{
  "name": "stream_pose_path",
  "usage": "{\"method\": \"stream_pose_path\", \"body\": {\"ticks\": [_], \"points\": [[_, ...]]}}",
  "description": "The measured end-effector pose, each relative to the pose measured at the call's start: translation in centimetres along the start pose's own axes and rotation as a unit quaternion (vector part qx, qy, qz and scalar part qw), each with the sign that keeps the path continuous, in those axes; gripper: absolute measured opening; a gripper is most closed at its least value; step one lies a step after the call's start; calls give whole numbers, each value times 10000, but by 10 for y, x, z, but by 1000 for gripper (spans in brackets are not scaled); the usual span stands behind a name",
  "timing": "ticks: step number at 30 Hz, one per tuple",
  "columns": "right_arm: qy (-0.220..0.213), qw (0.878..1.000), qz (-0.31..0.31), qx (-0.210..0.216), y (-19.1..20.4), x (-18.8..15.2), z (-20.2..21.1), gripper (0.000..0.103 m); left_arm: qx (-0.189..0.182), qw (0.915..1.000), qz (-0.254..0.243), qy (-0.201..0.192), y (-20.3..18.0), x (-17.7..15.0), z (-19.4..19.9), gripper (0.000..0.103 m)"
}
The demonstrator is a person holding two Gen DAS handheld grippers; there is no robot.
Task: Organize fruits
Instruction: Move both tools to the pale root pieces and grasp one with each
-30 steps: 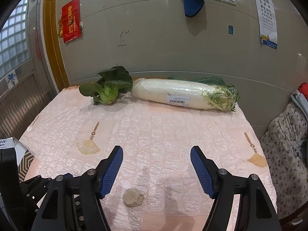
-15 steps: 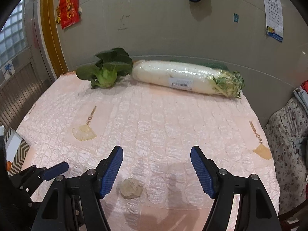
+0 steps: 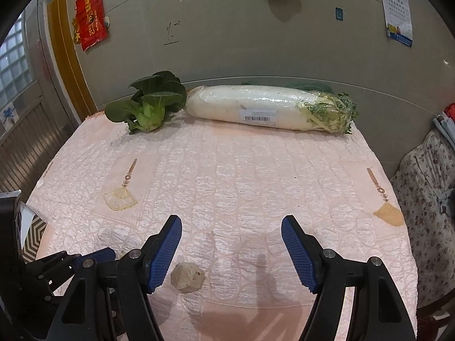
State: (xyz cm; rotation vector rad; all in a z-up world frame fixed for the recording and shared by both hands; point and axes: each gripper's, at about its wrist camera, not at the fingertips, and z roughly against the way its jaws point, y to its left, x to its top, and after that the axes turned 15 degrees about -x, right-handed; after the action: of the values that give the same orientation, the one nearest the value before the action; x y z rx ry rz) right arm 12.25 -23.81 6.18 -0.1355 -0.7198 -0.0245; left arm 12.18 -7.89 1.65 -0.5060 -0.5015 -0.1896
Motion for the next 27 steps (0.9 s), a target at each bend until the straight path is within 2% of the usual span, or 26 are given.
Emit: {"method": "stream_pose_path", "body": {"ticks": [7,10,11,12,13,15,20,24,26,27], "points": [[89,9999,69,-12,3,-2,-6,71,8,10000,-17,-39,2,0,1,61],[80,9999,63,-38,3,-2,-6,71,-110,9999,5,-21,3,0,2,59],[81,9999,60,-33,3,-2,-6,71,-154,9999,2,-12,4,0,3,54],[83,9999,56,-32,2,-2,-6,71,-158,9999,-18,-15,4,0,5,37],[87,9999,60,-36,2,-2,-6,71,-110,9999,-60,-15,4,0,7,30],[144,9998,101,8,2,-3,-6,71,-59,9999,-128,-82,2,-2,11,26],[383,9968,127,688,6,-15,-8,71,175,9989,-193,-401,5,-2,26,26],[326,9968,563,459,23,-32,-5,70,305,9982,-10,-518,17,1,35,26],[362,9956,662,550,29,-39,-6,64,258,9986,94,-457,22,2,32,26],[333,9955,677,569,31,-41,-8,55,244,9987,123,-423,22,1,30,26]]}}
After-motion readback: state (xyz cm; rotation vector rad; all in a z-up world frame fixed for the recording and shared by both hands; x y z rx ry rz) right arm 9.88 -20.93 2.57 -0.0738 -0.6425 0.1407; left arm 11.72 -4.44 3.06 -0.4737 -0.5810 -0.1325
